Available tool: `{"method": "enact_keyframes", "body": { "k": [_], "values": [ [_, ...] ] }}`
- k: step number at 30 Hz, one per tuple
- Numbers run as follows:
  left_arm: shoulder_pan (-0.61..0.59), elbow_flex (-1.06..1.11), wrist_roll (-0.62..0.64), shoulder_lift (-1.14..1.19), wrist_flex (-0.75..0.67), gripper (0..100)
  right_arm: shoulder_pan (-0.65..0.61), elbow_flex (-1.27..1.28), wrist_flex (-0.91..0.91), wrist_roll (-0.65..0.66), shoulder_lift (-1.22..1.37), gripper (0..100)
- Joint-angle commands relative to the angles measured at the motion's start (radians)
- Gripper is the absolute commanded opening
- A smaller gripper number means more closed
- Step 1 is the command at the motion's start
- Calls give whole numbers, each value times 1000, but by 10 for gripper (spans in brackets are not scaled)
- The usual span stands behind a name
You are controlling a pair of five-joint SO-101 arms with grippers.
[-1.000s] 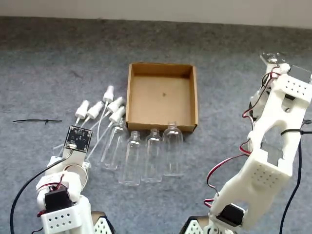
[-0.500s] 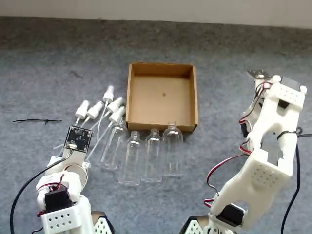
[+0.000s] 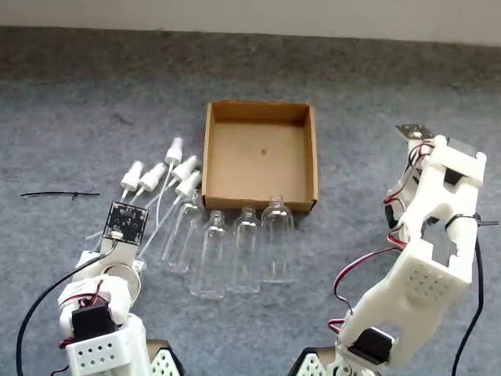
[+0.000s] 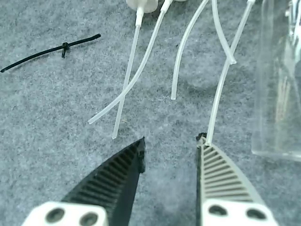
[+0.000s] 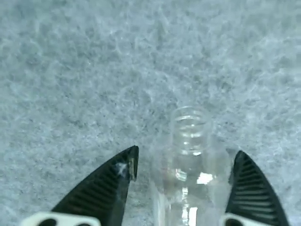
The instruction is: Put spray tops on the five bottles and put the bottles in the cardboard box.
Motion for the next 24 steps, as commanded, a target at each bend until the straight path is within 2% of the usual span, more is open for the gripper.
{"method": "enact_keyframes", "body": {
  "k": [1, 5, 9, 13, 16, 21, 24],
  "values": [
    [15, 19, -8, -4, 0, 174, 8, -7, -22, 11, -15, 261],
    [15, 19, -8, -4, 0, 174, 8, -13, -13, 5, -19, 244],
    [-2, 10, -8, -12, -11, 171, 7, -16, 13, -21, -24, 139],
    [-179, -35, -8, -12, -48, 173, -16, -31, 16, -17, -53, 66],
    [-193, -51, -8, -4, -104, 175, -25, -31, 22, -34, -105, 64],
    [-182, -255, -48, 8, -71, 175, -33, -25, 22, -80, -265, 63],
    [-180, -433, -49, 117, -29, 175, -74, -19, 22, -89, -381, 63]
  ]
}}
